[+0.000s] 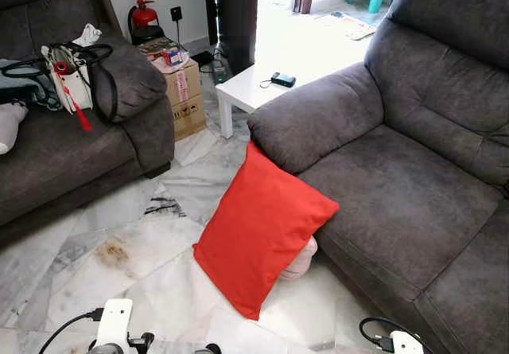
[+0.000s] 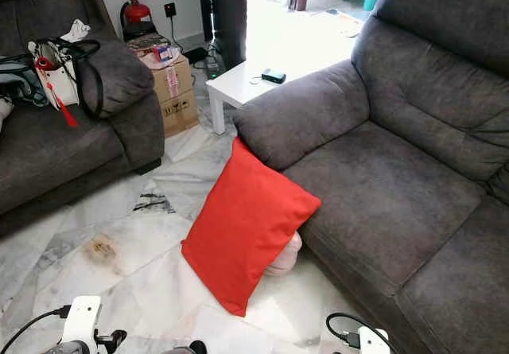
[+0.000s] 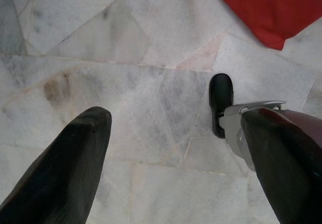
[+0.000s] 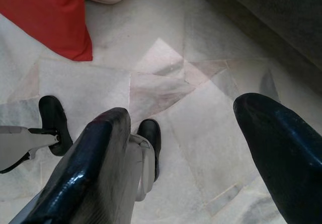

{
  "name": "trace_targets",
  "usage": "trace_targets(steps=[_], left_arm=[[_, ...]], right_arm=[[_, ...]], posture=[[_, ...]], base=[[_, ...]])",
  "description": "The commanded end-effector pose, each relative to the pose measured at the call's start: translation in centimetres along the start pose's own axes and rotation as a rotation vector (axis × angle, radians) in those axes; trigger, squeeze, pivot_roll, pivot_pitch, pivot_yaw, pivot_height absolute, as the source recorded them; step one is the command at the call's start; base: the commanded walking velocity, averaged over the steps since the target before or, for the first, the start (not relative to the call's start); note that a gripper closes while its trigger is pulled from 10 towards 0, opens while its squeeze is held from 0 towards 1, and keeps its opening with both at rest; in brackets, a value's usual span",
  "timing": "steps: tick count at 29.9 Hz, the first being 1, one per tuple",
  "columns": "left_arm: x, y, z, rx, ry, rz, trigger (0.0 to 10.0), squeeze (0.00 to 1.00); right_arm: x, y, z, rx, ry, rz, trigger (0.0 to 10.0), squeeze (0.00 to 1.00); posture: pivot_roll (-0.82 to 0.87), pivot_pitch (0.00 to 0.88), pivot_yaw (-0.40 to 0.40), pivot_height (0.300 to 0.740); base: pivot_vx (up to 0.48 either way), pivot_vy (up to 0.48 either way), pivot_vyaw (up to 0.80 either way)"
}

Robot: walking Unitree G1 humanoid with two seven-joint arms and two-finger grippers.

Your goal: Move the pillow to the sofa from floor

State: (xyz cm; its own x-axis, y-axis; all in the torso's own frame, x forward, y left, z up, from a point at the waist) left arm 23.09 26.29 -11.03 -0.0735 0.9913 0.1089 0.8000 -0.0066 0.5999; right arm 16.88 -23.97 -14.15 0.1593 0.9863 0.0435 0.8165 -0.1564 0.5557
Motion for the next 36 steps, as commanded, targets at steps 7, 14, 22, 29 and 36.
trace_targets(steps=[7, 14, 22, 29, 36], left_arm=[[0.44, -0.5, -0.1, 0.018, 0.008, -0.009, 10.0, 0.0], [0.57, -0.44, -0.11, 0.016, 0.014, -0.006, 10.0, 0.0], [0.45, -0.43, -0.1, 0.015, 0.008, -0.009, 10.0, 0.0], [0.39, -0.44, -0.09, 0.016, 0.008, -0.012, 10.0, 0.0], [0.35, -0.44, -0.08, 0.017, 0.004, -0.014, 10.0, 0.0]], right_arm=[[-0.06, -0.21, -0.06, 0.001, -0.004, 0.018, 10.0, 0.0], [-0.04, -0.42, -0.04, 0.015, -0.006, 0.021, 10.0, 0.0], [-0.06, -0.34, -0.04, 0.015, -0.002, 0.003, 10.0, 0.0], [-0.07, -0.28, -0.04, 0.011, -0.001, 0.013, 10.0, 0.0], [-0.09, -0.25, -0.05, 0.009, -0.002, 0.014, 10.0, 0.0]], posture=[[0.08, 0.106, -0.014, 0.74], [0.07, 0.106, -0.011, 0.74], [0.07, 0.108, -0.014, 0.74], [0.07, 0.108, -0.016, 0.74], [0.07, 0.107, -0.016, 0.74]], base=[[0.0, 0.0, 0.0], [0.247, 0.0, 0.0], [0.264, 0.0, -0.34], [0.268, 0.0, 0.0], [0.268, 0.0, 0.0]])
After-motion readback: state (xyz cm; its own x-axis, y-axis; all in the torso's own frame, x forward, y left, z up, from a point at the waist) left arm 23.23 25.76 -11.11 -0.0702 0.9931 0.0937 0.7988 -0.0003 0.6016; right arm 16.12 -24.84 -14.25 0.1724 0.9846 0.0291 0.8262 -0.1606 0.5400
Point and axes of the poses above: a point about 5 cm out from each wrist's last joint towards the gripper, its own z axis pointing out of the wrist towards the gripper, its own y axis along the axis of the wrist's last joint, x = y × z, the point moved 6 cm from there along z, pointing out of the wrist towards the gripper, and after that the axes turned 1 degree about -z, right-handed, at the moved point
